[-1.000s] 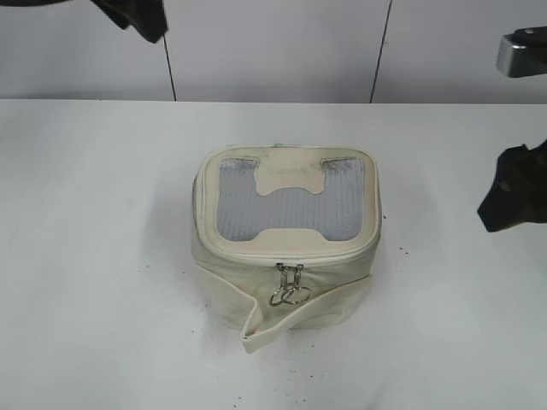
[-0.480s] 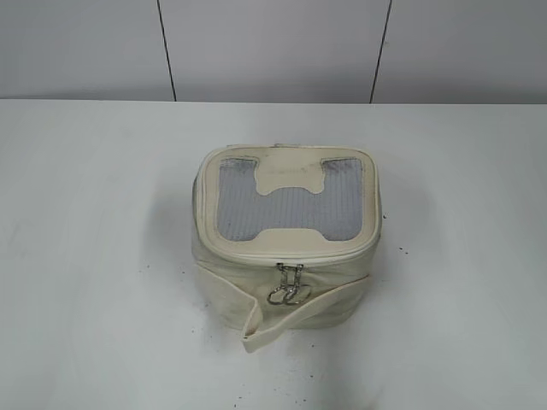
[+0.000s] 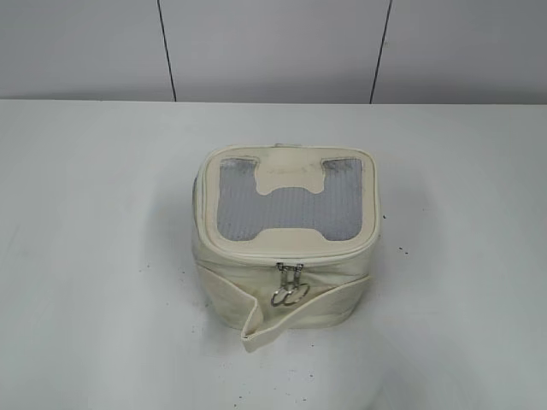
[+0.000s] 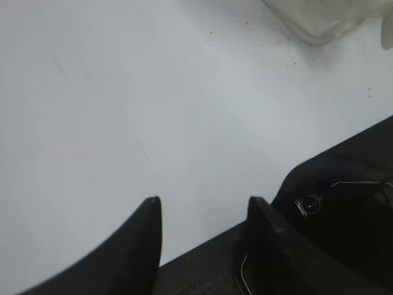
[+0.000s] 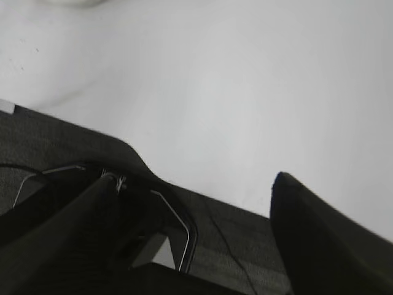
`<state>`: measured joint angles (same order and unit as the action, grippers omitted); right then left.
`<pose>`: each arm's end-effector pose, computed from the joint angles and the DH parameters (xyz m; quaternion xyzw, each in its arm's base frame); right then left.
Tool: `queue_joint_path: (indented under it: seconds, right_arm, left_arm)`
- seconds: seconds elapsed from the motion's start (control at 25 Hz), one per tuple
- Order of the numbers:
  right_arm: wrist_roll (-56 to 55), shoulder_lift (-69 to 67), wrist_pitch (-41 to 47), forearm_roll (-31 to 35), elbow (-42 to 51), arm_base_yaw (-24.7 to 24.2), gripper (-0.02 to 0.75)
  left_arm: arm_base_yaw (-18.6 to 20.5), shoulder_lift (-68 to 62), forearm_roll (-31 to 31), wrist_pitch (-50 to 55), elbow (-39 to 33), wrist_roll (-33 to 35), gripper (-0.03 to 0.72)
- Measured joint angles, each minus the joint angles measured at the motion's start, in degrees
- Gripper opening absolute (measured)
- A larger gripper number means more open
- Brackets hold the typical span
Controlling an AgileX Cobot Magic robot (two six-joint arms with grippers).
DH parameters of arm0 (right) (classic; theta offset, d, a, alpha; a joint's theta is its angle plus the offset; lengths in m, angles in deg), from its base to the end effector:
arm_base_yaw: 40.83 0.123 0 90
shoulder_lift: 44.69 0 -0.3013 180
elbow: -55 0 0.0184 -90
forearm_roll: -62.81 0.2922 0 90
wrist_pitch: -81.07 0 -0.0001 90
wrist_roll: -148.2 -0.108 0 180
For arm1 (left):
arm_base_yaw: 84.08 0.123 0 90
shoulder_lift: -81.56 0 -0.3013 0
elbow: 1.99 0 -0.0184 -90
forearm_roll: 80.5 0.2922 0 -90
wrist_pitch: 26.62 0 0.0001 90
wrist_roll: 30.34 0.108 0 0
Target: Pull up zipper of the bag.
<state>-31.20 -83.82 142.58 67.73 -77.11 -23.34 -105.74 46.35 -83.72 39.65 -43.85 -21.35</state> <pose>0.1057 0.0419 0.2549 -0.1418 0.9512 0.0812 0.2619 0.0898 -0.0417 0.2935 0.2482 0.9158 -0.0625 0.3094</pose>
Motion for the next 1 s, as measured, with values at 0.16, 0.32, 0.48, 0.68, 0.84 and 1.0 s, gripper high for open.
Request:
queue_joint_path:
  seconds: [0.16, 0.32, 0.48, 0.68, 0.84, 1.0]
  right_arm:
    - [0.0, 8.3, -0.8, -0.1, 0.8, 0.0, 0.573]
    - [0.0, 13.7, -0.9, -0.4, 0.8, 0.0, 0.573]
    - [0.0, 14.9, -1.0, -0.5, 0.9, 0.0, 0.573]
    - [0.0, 15.0, -1.0, -0.5, 0.9, 0.0, 0.573]
    - [0.0, 15.0, -1.0, -0.5, 0.9, 0.0, 0.572]
    - [0.0, 15.0, -1.0, -0.5, 0.9, 0.0, 0.572]
  left_arm:
    - [0.0, 11.8, -0.2, -2.5, -3.4, 0.0, 0.348]
    - [0.0, 19.9, -1.3, -4.6, -4.7, 0.0, 0.348]
    - [0.0, 22.0, -1.4, -4.8, -5.0, 0.0, 0.348]
    - [0.0, 22.0, -1.5, -4.9, -5.1, 0.0, 0.348]
    - [0.0, 22.0, -1.5, -4.9, -5.1, 0.0, 0.348]
    - [0.0, 22.0, -1.5, -4.9, -5.1, 0.0, 0.348]
